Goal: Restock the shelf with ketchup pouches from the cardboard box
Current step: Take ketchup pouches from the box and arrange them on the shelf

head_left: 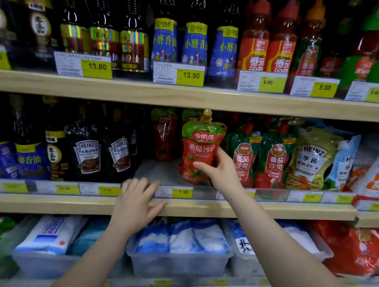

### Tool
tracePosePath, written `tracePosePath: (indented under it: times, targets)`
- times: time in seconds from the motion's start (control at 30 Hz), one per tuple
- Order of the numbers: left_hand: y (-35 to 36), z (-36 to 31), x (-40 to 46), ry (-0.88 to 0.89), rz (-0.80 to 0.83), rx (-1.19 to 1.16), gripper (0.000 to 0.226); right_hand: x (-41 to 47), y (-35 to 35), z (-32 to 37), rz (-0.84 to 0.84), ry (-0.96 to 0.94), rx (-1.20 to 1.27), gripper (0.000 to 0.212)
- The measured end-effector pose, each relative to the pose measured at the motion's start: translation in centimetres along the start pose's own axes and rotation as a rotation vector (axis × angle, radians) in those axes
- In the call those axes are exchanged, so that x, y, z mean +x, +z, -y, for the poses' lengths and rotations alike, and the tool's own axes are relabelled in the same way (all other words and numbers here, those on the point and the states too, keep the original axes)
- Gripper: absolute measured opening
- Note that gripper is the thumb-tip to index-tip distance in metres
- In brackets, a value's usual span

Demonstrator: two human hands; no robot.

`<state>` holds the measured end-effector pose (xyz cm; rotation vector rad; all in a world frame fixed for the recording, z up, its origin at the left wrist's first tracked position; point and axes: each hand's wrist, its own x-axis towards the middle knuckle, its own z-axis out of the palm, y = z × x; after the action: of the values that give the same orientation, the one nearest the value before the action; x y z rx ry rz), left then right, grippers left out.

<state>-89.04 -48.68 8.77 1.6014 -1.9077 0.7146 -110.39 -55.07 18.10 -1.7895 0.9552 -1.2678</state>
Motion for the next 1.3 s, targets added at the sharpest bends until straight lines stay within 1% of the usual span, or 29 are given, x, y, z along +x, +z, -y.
tracePosePath:
  times: [0.2, 0.33, 0.43, 0.5, 0.57, 0.63, 0.7, 0.8, 0.9, 1.03, 1.1, 1.2, 1.3]
  targets:
    - [0.1, 0.0, 0.0, -0.013, 0.016, 0.021, 0.046, 1.0, 1.1, -2.9, 0.025, 0.142, -0.097, 0.044]
    - [-0.5, -0.4, -0.1, -0.028, 0.055, 0.010, 0.046, 1.3, 0.8, -2.4, 0.065, 0.221, -0.121, 0.048]
    - [-0.9, -0.6, 0.0, -0.039, 0.081, 0.009, 0.046, 0.9, 0.8, -1.7, 0.055, 0.243, -0.185, 0.053]
    - [-0.9, -0.5, 0.1, -0.044, 0.091, 0.014, 0.046, 0.5, 0.9, -1.4, 0.019, 0.231, -0.267, 0.056]
    - [-0.8, -0.4, 0.1, -0.049, 0.101, 0.011, 0.046, -0.4, 1.0, -1.1, -0.054, 0.208, -0.317, 0.062]
    - [-0.7, -0.3, 0.2, -0.031, 0.104, 0.003, 0.045, -1.6, 0.8, -1.0, -0.119, 0.195, -0.349, 0.071]
    - [-0.8, 0.2, 0.4, 0.002, 0.116, -0.015, 0.042, -2.9, 1.0, -0.8, -0.163, 0.203, -0.412, 0.074]
    - [-1.4, 1.0, 1.0, 0.069, 0.161, -0.051, 0.039, -3.7, 1.9, -0.1, -0.207, 0.256, -0.485, 0.076]
    - [-1.6, 2.2, 1.8, 0.159, 0.207, -0.077, 0.040, -3.4, 3.3, 0.7, -0.260, 0.320, -0.479, 0.079]
    - [-1.4, 2.8, 2.7, 0.209, 0.228, -0.094, 0.040, -2.3, 4.8, 0.9, -0.309, 0.359, -0.532, 0.075]
    - [-1.4, 2.8, 3.0, 0.219, 0.223, -0.101, 0.039, -2.1, 5.6, 0.9, -0.341, 0.373, -0.585, 0.076]
    - [-1.4, 2.7, 3.1, 0.225, 0.192, -0.107, 0.034, -1.9, 6.8, 0.7, -0.397, 0.365, -0.647, 0.084]
    - [-0.9, 2.7, 2.8, 0.219, 0.098, -0.117, 0.032, -1.0, 7.3, 0.1, -0.448, 0.358, -0.677, 0.092]
